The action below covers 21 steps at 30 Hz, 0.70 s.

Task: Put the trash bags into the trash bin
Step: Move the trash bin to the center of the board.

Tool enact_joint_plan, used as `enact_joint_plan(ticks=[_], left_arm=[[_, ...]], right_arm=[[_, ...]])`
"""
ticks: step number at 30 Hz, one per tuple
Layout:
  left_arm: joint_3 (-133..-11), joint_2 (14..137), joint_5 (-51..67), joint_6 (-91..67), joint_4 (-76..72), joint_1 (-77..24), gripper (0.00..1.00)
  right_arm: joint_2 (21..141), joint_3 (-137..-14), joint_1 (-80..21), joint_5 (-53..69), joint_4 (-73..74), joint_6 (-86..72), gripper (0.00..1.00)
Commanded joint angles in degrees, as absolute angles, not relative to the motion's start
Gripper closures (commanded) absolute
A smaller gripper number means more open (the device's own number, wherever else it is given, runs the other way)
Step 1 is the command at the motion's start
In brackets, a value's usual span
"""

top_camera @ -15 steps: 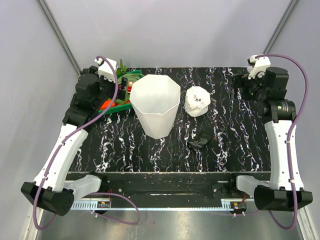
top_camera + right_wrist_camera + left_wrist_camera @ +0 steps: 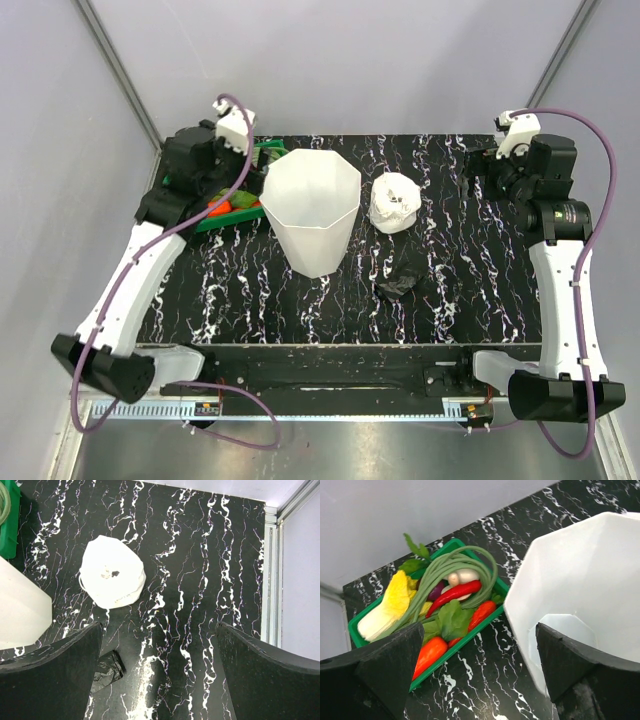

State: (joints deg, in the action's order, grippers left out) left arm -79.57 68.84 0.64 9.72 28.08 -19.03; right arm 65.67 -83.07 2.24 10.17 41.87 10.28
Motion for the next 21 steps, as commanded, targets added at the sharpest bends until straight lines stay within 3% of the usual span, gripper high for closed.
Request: enact_joint_plan(ticks=[1, 14, 18, 21], left_arm=[[-90.9, 76.2, 0.2, 12.8, 36.8, -22.8, 0.01], [-124.7, 105.5, -0.3, 15.3, 62.9, -24.2, 0.01], [-124.9, 107.9, 4.0, 18.4, 65.7, -24.2, 0.04], [-123.0, 107.9, 4.9, 19.3, 65.5, -24.1, 0.14]], right_arm=[[65.7, -83.0, 1.6, 10.5, 41.0, 10.4, 0.00], [64.6, -82.1, 1.5, 10.6, 42.0, 10.7, 0.00], [63.7, -80.4, 1.5, 10.1, 41.8, 11.5, 0.00], [63.1, -79.4, 1.5, 10.2, 41.3, 11.7, 0.00]])
